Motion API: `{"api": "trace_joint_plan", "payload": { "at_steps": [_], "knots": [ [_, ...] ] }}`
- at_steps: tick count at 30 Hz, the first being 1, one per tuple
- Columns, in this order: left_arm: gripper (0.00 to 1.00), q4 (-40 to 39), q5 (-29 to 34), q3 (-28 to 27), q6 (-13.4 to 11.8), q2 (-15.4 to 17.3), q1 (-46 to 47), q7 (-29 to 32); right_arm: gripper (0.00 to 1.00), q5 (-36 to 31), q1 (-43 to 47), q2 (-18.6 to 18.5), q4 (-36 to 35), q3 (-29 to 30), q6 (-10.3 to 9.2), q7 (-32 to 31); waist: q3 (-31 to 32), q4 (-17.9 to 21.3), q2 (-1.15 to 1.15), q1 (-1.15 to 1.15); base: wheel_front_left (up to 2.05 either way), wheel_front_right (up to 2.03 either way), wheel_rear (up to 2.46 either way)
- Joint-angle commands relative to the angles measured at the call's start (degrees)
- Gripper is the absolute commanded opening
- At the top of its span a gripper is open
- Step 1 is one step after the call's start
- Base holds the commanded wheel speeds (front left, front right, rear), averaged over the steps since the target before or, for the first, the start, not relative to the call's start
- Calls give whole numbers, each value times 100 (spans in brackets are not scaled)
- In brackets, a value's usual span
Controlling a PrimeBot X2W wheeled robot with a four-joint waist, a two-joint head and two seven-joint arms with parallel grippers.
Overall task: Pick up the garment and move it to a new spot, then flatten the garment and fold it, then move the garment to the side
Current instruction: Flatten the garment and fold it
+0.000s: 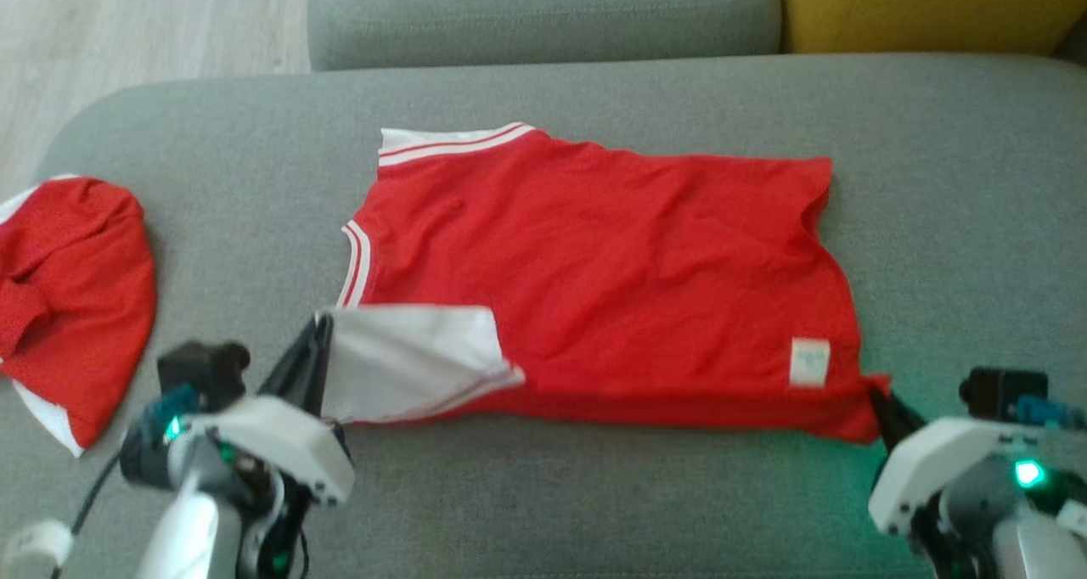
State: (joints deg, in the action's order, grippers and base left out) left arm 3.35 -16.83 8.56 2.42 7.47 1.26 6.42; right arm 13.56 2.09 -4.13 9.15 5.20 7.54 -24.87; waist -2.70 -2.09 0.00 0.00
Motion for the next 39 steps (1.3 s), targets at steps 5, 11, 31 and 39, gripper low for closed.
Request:
{"api": "trace_joint_plan", "payload": {
  "at_steps": [5,11,31,39],
  "knots": [
    [0,529,-99,-167,125,80,991,-246,0,124,-909,-234,315,-253,-5,305,-288,33,0,0,0,0,0],
    [0,1335,-141,-74,273,75,1612,-641,0,181,-1492,-371,884,-540,-5,668,-514,28,0,0,0,0,0],
    [100,1489,49,-313,-215,-96,1095,-2135,100,-442,-1012,-309,304,-662,-5,2961,-473,27,0,0,0,0,0],
    [100,361,422,-304,-393,-145,68,-2140,100,-656,-237,-101,-639,-613,-5,2929,-291,2,0,0,0,0,0]
  ]
}}
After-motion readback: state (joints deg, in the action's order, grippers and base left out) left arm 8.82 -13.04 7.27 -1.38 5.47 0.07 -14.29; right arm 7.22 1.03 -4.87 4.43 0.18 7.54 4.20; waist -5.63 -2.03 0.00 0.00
